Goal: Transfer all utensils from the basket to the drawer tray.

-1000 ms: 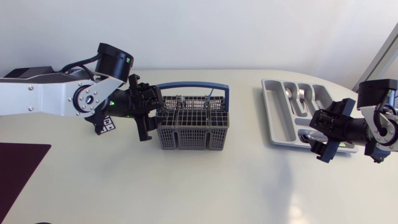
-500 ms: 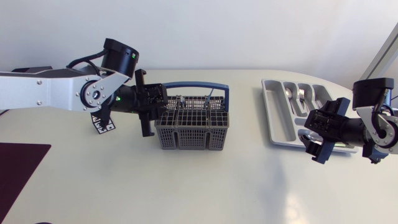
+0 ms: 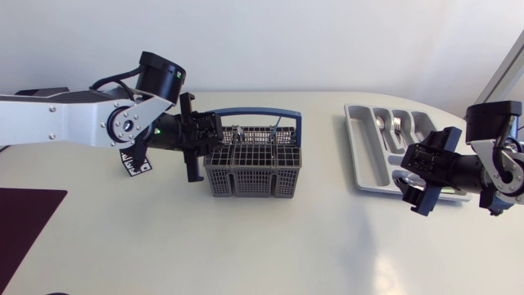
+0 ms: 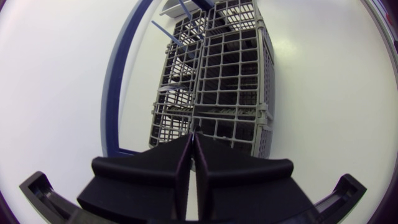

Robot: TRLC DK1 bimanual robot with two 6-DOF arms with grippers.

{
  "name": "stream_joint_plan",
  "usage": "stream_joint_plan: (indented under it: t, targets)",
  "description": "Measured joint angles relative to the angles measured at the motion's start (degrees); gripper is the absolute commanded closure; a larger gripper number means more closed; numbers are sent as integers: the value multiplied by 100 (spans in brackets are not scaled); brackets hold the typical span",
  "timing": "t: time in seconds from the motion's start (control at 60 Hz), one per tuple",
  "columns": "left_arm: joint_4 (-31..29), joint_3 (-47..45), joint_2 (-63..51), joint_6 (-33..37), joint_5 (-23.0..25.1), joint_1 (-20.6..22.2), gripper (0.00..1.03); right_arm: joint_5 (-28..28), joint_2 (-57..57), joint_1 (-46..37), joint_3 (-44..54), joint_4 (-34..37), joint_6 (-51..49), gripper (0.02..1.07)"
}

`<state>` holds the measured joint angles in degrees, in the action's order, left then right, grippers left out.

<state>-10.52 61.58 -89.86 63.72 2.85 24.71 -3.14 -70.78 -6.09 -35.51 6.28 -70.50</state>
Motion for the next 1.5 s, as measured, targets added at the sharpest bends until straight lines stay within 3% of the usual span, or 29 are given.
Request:
stream_joint_plan:
  t: [0.367,0.933,1.067,1.3,1.5]
  targets:
    - [-208,46,667,107,-186,44,100,22,332,184,46,278,4,10]
    - [-1158,190,1902,-144,-293,245,100,50,1338,780,103,748,549,10]
    - [-1384,267,2092,-852,-295,245,100,98,1620,1222,103,782,1025,10]
    - [-1609,396,2135,-2745,-293,581,100,269,1733,2378,9,896,2131,10]
    - [-1705,492,1930,-4325,238,782,100,605,1687,3521,-273,835,3014,13]
